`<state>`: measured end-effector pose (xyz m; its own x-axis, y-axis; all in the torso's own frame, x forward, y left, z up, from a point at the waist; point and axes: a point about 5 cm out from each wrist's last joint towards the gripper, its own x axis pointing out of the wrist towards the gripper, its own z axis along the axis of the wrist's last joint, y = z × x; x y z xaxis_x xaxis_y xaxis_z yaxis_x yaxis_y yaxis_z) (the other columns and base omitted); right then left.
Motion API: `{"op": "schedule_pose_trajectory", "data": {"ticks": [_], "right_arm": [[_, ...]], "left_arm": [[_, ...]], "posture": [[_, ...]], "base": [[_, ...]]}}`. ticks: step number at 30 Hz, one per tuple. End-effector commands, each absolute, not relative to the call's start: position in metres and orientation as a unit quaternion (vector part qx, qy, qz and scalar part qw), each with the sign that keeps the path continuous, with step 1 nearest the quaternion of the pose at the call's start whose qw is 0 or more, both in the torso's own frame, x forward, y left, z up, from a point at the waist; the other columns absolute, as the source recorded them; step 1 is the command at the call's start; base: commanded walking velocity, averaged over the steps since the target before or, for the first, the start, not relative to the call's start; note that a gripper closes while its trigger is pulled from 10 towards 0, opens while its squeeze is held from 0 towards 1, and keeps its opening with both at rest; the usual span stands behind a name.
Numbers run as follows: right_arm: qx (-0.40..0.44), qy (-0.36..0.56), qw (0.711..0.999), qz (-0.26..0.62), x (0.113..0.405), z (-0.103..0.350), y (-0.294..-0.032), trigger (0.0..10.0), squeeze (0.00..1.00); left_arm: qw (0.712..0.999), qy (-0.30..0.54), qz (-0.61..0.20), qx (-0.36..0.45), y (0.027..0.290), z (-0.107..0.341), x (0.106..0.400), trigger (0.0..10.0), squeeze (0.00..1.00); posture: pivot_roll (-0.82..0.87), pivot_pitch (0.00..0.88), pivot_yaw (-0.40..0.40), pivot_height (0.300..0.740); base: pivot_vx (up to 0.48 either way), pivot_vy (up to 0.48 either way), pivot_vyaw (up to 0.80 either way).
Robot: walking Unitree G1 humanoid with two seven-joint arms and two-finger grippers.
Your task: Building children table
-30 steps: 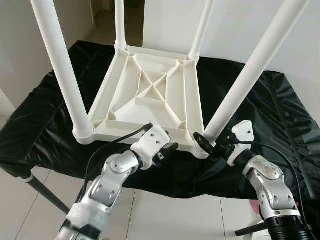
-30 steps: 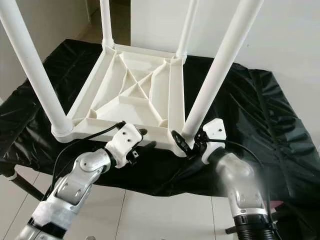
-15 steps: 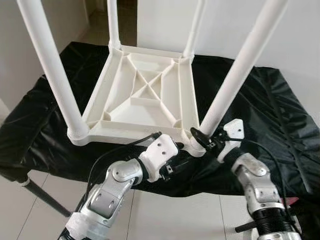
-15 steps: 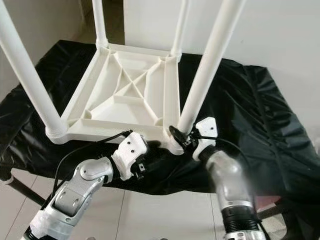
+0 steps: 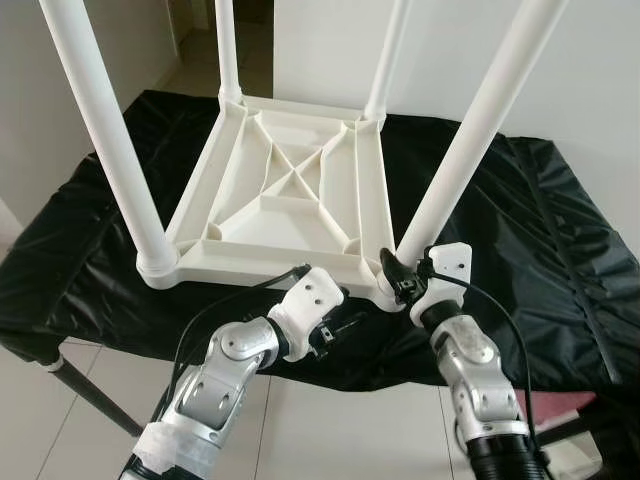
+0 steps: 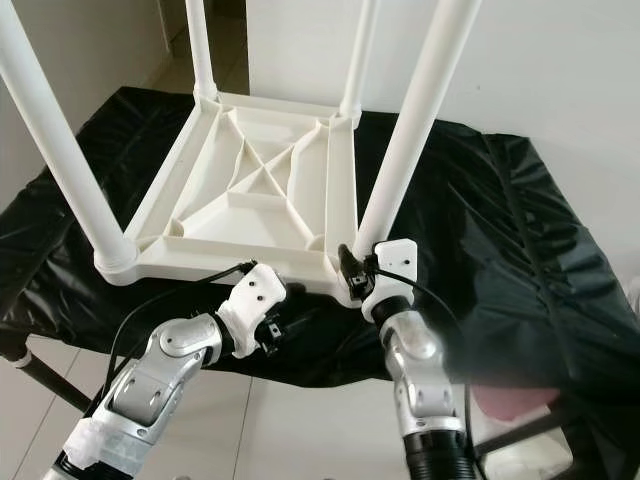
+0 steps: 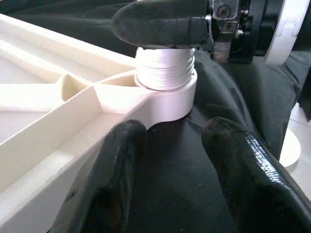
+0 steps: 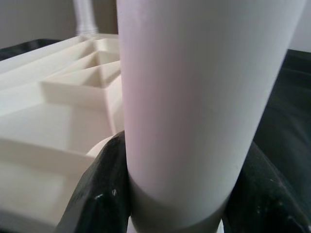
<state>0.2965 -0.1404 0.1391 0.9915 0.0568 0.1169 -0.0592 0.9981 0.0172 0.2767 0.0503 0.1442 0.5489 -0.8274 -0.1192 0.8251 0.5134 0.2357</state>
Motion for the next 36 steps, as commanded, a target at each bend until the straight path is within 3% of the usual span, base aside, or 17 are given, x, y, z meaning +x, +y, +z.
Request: {"op": "schedule_pose_trajectory", "data": {"ticks": [1,10,11,13,19,20,22,24,27,36], "right_arm": [[0.018,-0.012,0.999,-0.042,0.293,0.119,-0.148,10.0,0.0],[0.04,-0.028,0.997,-0.058,0.29,0.124,-0.137,10.0,0.0],[0.041,-0.034,0.998,-0.046,0.29,0.126,-0.139,10.0,0.98],[0.046,-0.04,0.997,-0.039,0.289,0.128,-0.141,10.0,1.0],[0.035,-0.053,0.998,0.027,0.287,0.135,-0.151,10.0,1.0],[0.027,-0.053,0.997,0.048,0.287,0.135,-0.154,10.0,0.0],[0.022,-0.053,0.996,0.062,0.287,0.135,-0.156,10.0,0.0],[0.001,-0.048,0.99,0.134,0.293,0.137,-0.165,10.0,0.0],[0.001,-0.046,0.988,0.146,0.294,0.138,-0.167,10.0,0.0],[-0.069,-0.045,0.953,0.293,0.31,0.147,-0.167,10.0,0.0]], "left_arm": [[0.91,-0.017,-0.394,0.125,0.053,0.149,0.286,10.0,0.0],[0.913,-0.018,-0.388,0.127,0.055,0.151,0.289,10.0,0.0],[0.911,-0.017,-0.391,0.128,0.055,0.15,0.289,10.0,0.0],[0.91,-0.016,-0.393,0.131,0.055,0.15,0.289,10.0,0.0],[0.908,-0.014,-0.395,0.138,0.057,0.15,0.289,10.0,0.0],[0.908,-0.013,-0.395,0.139,0.058,0.15,0.289,10.0,0.0],[0.908,-0.013,-0.394,0.139,0.059,0.15,0.29,10.0,0.0],[0.91,-0.013,-0.388,0.144,0.065,0.154,0.292,10.0,0.0],[0.911,-0.013,-0.387,0.145,0.065,0.154,0.292,10.0,0.0],[0.909,-0.019,-0.384,0.16,0.066,0.165,0.295,10.0,0.0]], "posture": [[-0.04,0.038,-0.033,0.74],[-0.04,0.031,-0.017,0.74],[-0.05,0.031,-0.016,0.74],[-0.05,0.031,-0.016,0.74],[-0.04,0.04,-0.014,0.74],[-0.04,0.04,-0.014,0.74],[-0.04,0.04,-0.014,0.74],[-0.05,0.054,0.011,0.74],[-0.05,0.054,0.011,0.74],[-0.03,0.051,0.04,0.74]], "base": [[0.0,0.0,0.0],[0.0,0.0,0.0],[0.0,0.0,0.0],[0.0,0.0,0.0],[0.0,0.0,0.0],[0.0,0.0,0.0],[0.0,0.0,0.0],[0.0,0.0,0.0],[0.0,0.0,0.0],[0.0,0.0,0.0]]}}
